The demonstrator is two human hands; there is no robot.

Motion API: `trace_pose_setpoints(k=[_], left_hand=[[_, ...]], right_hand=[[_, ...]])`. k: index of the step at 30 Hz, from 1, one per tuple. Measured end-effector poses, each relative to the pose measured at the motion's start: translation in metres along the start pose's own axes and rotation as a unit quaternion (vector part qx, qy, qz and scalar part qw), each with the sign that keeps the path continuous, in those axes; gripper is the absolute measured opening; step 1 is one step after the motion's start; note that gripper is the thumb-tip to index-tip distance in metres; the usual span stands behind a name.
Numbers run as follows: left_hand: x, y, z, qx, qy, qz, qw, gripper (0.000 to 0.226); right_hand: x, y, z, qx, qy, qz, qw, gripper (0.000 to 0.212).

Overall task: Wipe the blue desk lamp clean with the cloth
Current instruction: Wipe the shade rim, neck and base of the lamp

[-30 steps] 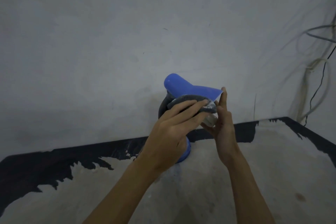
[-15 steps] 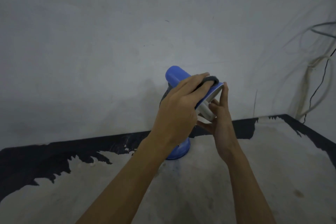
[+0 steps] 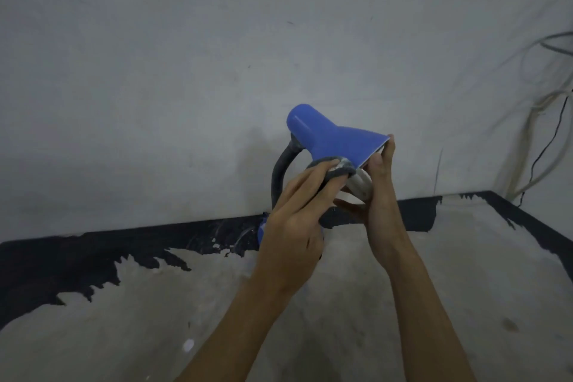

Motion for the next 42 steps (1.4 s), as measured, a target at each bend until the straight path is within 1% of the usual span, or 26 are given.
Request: trace_pose_setpoints(k=[3, 5, 8, 12, 15, 19, 21, 24, 25, 28, 29, 31, 33, 36, 38, 40, 42], left_hand=[[-0.010, -0.005, 0.000, -0.014, 0.004, -0.023, 1.000, 0.056], [-0.016, -0.007, 0.002, -0.018, 0.005, -0.038, 0.999, 0.057], [-0.026, -0.008, 0.005, -0.024, 0.009, -0.053, 0.998, 0.055], [-0.036, -0.012, 0.009, -0.036, 0.006, -0.092, 0.995, 0.048], [-0.048, -0.016, 0.015, -0.042, 0.000, -0.110, 0.993, 0.046], [-0.057, -0.024, 0.020, -0.050, -0.009, -0.126, 0.991, 0.050], [-0.055, -0.027, 0.017, -0.055, 0.004, -0.139, 0.989, 0.047], [-0.048, -0.027, 0.011, -0.078, 0.018, -0.160, 0.984, 0.044], [-0.046, -0.026, 0.009, -0.083, 0.022, -0.164, 0.983, 0.043], [-0.035, -0.021, -0.001, -0.087, 0.040, -0.160, 0.983, 0.043], [-0.031, -0.021, -0.003, -0.085, 0.046, -0.157, 0.983, 0.043], [-0.028, -0.022, -0.006, -0.073, 0.053, -0.149, 0.985, 0.041], [-0.024, -0.023, -0.007, -0.059, 0.053, -0.142, 0.987, 0.047], [-0.007, -0.018, -0.005, -0.031, 0.033, -0.119, 0.992, 0.056], [0.010, -0.014, -0.004, 0.014, 0.012, -0.090, 0.996, 0.052], [0.028, -0.012, -0.004, 0.053, -0.013, -0.070, 0.996, 0.045], [0.045, -0.010, -0.004, 0.077, -0.037, -0.050, 0.995, 0.044]], right_hand=[[0.001, -0.002, 0.000, 0.003, 0.008, -0.009, 1.000, 0.082], [0.002, -0.003, 0.000, 0.000, 0.013, -0.008, 1.000, 0.082], [0.003, -0.004, 0.001, -0.012, 0.021, -0.007, 1.000, 0.088], [0.003, -0.004, 0.002, -0.021, 0.029, -0.001, 0.999, 0.105], [0.003, -0.004, 0.002, -0.017, 0.034, 0.007, 0.999, 0.113], [0.003, -0.004, 0.002, -0.009, 0.041, 0.010, 0.999, 0.114], [0.003, -0.006, 0.004, -0.017, 0.042, 0.010, 0.999, 0.113], [0.003, -0.007, 0.008, -0.028, 0.040, 0.018, 0.999, 0.120], [0.003, -0.007, 0.009, -0.029, 0.040, 0.018, 0.999, 0.118], [0.001, -0.012, 0.012, -0.024, 0.037, -0.010, 0.999, 0.090], [0.000, -0.013, 0.012, -0.022, 0.035, -0.018, 0.999, 0.085], [-0.001, -0.016, 0.012, -0.019, 0.035, -0.024, 0.999, 0.083], [-0.002, -0.015, 0.011, -0.015, 0.039, -0.016, 0.999, 0.089], [-0.004, -0.015, 0.010, -0.015, 0.038, -0.013, 0.999, 0.089], [-0.005, -0.015, 0.009, -0.009, 0.035, -0.016, 0.999, 0.088], [-0.005, -0.015, 0.009, -0.003, 0.034, -0.017, 0.999, 0.083], [-0.006, -0.016, 0.010, 0.003, 0.033, -0.015, 0.999, 0.071]])
Point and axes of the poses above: each hand's wrist, its own x-axis towards the middle knuckle, its own z-axis out of the palm, y = z × x, the point moved 8 cm from there along x, towards the middle knuckle, and after that the axes turned 5 degrees about z, right-handed, at the moved point
